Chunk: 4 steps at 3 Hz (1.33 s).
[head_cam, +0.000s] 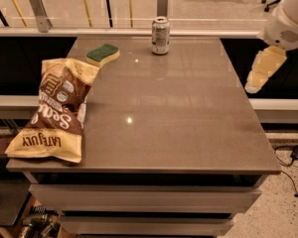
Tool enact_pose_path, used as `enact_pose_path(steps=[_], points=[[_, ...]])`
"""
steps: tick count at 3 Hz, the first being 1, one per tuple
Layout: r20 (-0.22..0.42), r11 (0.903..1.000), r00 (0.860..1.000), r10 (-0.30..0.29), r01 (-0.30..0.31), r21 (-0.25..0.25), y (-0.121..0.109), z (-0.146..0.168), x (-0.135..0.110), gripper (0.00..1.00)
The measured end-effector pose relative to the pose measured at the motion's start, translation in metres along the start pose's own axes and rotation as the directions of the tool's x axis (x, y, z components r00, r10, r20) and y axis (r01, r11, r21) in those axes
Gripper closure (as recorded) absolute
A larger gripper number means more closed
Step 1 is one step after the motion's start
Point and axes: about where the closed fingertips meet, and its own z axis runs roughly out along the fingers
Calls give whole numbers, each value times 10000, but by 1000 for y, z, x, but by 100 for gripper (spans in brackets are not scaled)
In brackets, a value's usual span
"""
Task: Pick 7up can
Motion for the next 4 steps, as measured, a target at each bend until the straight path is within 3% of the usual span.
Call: enact_pose_path(steps=[1, 2, 3, 4], points=[[163, 9889, 9954, -948, 961, -1130, -29, 49, -28, 0], [75, 9878, 9977, 672, -654, -1416, -55, 67, 24, 0], [521, 9405, 9400, 3371, -3337, -648, -100, 92, 68, 0], [2409, 8990, 8702, 4299, -4372, -250, -154, 155, 16, 0]])
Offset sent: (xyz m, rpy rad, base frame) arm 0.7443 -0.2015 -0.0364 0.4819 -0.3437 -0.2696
